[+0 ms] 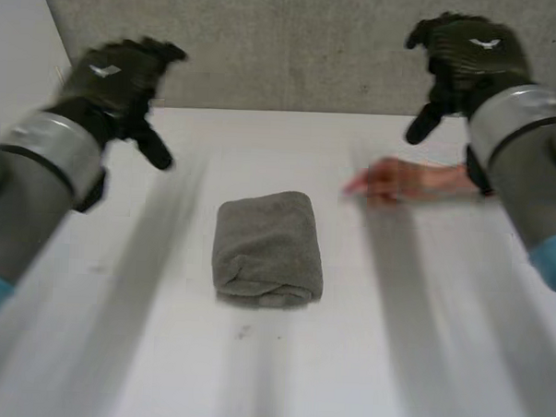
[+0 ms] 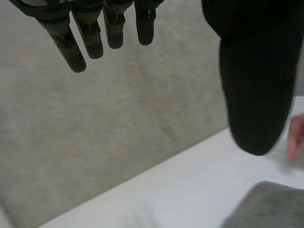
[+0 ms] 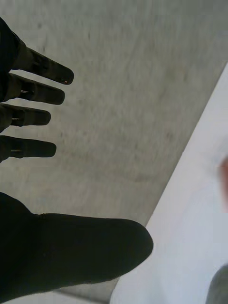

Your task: Fold the towel.

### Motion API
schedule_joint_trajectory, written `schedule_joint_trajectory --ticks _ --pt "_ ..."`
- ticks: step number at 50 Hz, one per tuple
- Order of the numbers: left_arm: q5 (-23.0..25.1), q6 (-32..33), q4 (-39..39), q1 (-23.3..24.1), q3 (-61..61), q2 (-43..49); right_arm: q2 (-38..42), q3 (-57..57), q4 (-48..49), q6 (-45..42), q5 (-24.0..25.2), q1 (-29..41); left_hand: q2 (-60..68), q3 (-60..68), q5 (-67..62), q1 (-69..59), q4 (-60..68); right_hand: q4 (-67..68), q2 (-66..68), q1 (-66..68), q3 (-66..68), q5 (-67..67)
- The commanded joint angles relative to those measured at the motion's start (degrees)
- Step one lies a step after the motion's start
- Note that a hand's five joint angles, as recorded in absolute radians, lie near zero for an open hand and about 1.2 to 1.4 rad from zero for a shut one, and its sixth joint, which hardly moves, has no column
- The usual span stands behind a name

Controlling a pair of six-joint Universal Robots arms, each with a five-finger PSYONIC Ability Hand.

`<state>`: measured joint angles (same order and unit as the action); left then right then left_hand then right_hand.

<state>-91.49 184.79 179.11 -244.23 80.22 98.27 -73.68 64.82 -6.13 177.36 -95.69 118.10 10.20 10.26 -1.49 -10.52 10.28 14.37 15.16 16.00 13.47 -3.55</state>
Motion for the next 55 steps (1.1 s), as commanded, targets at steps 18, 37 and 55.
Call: schedule_joint_trajectory --ticks 18,37,55 --pt "0.4 -0.8 -6.0 -5.6 2.1 -11.0 -10.0 11.4 0.1 -3.1 -0.2 -4.4 0.0 0.0 1.3 0.3 -0.1 -4.4 -5.2 -6.0 -3.5 3.6" --pt "0.4 -0.5 -5.4 -4.6 1.4 -10.4 -9.9 11.6 -0.1 -3.3 0.3 -4.0 -0.2 -0.2 1.4 0.5 -0.2 -4.4 -5.2 -6.0 -3.5 3.6" --pt "0.4 -0.3 -2.1 -4.5 1.1 -7.9 -9.1 11.6 -0.1 -3.5 1.6 -3.8 0.0 0.0 1.3 0.3 -0.1 -4.4 -5.2 -6.0 -3.5 3.6"
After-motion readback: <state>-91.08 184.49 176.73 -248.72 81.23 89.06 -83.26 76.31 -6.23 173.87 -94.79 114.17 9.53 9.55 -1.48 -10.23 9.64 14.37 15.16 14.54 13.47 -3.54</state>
